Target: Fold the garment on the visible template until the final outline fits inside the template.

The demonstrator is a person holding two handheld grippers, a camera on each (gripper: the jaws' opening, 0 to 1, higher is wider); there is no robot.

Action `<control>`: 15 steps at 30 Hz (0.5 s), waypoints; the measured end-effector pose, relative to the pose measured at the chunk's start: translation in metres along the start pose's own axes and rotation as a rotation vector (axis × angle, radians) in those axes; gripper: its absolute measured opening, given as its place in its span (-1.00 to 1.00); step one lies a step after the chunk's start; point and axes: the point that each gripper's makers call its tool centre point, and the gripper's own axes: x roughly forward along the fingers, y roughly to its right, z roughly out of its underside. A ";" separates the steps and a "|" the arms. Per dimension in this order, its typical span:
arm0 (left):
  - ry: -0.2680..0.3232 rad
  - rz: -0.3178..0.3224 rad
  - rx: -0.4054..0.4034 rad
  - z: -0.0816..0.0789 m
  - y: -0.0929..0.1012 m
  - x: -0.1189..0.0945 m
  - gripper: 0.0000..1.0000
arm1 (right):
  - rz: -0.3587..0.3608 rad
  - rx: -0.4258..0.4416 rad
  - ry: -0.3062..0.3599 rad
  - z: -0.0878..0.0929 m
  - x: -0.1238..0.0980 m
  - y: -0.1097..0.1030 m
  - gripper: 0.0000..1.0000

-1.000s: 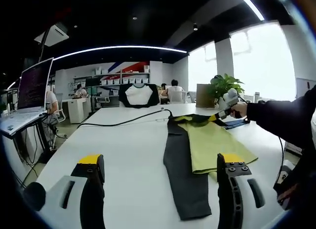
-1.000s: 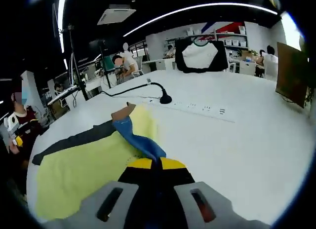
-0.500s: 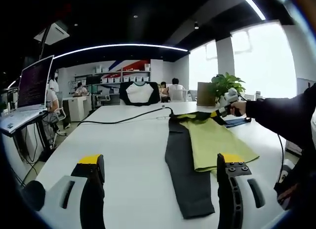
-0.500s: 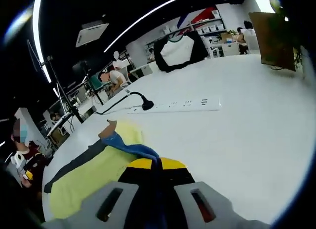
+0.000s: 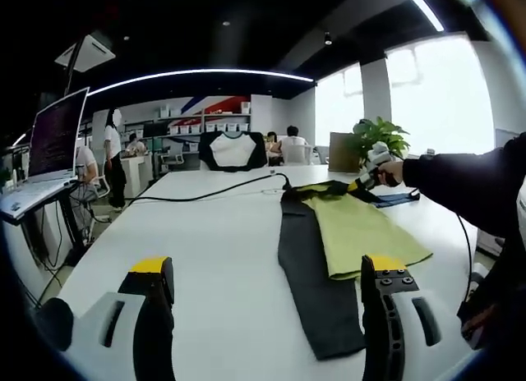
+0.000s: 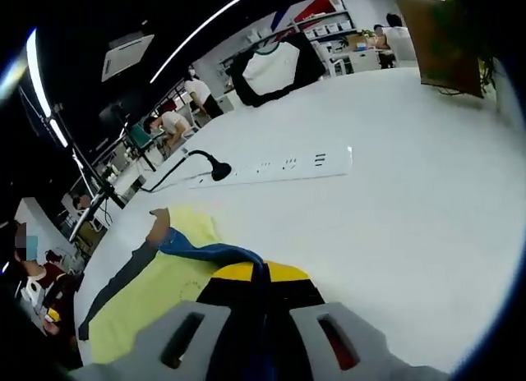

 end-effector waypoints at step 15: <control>-0.012 -0.003 -0.010 0.005 -0.002 0.003 0.99 | 0.043 -0.053 -0.012 0.000 0.001 0.013 -0.88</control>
